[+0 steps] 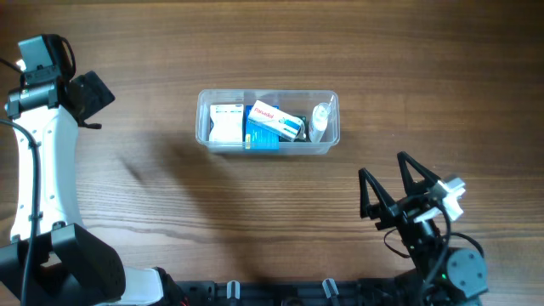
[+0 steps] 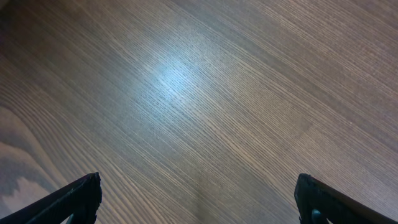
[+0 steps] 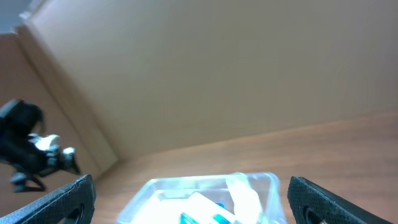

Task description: Pack container

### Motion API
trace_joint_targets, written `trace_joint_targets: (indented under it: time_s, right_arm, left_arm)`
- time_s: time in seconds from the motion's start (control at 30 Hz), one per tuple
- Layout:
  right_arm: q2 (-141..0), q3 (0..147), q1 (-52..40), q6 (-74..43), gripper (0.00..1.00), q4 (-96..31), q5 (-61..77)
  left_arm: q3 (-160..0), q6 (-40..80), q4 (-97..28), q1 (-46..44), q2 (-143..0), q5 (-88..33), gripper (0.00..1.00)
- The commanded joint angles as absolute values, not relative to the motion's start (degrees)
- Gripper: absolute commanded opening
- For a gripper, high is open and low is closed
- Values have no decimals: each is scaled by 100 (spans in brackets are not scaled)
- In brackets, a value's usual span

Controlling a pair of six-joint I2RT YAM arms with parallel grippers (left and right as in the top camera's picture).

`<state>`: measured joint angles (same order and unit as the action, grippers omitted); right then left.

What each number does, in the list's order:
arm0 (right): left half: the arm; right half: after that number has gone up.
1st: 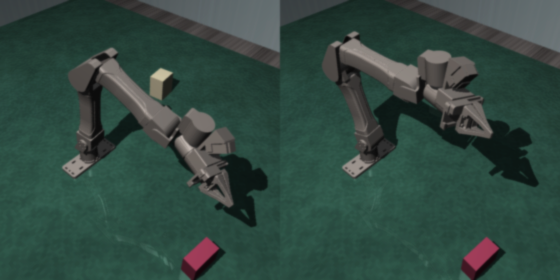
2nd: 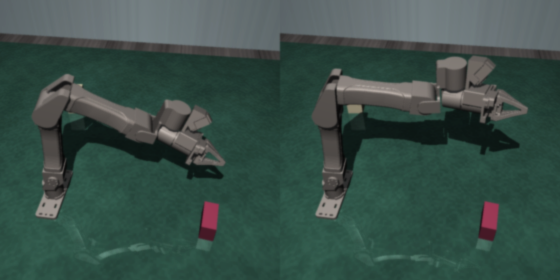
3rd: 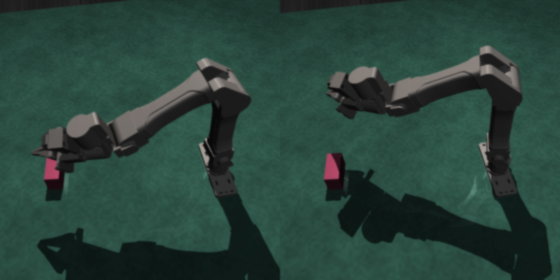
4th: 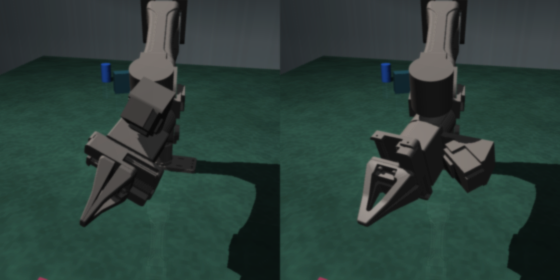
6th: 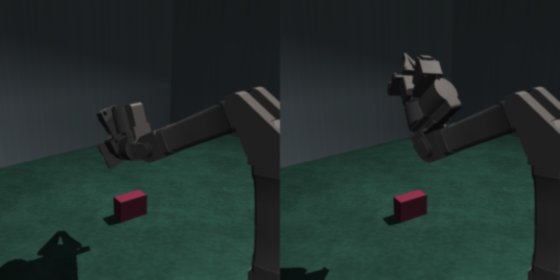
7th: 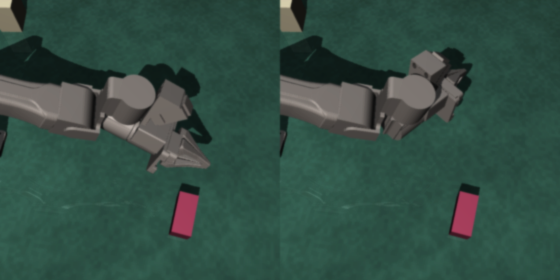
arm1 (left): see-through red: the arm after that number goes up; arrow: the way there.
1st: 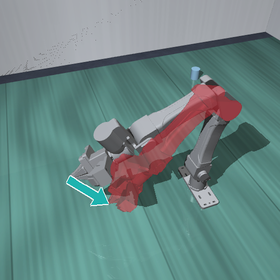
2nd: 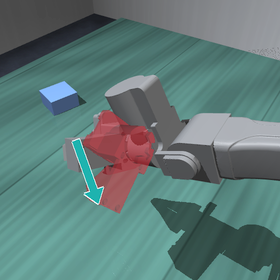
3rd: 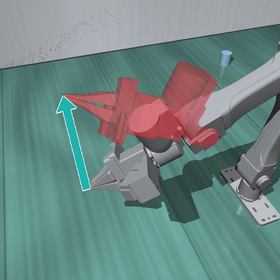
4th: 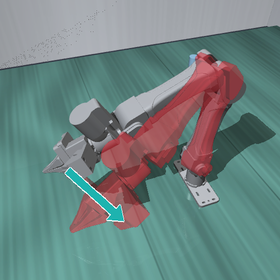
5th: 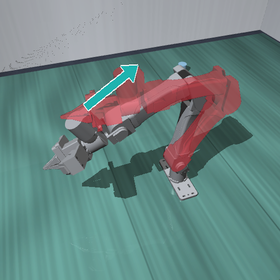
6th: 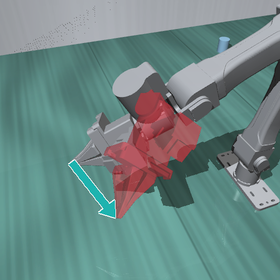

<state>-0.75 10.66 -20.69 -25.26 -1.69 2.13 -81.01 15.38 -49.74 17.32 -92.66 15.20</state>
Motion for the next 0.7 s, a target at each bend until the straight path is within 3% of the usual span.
trace_joint_targets:
  time_s: [0.0, 0.3, 0.67]
  right_arm:
    - [-25, 976, -1855, -2088, 100, -12, 349]
    - [-25, 934, -1354, -1463, 100, -259, 532]
    - [-23, 89, -1035, -303, 100, 403, 910]
  left_arm:
    - [-8138, 1527, -4958, 1743, -9166, 1592, 100]
    - [-8138, 1527, -4960, 1743, -9168, 1592, 100]
    - [-8138, 1529, -4958, 1743, -9168, 1592, 100]
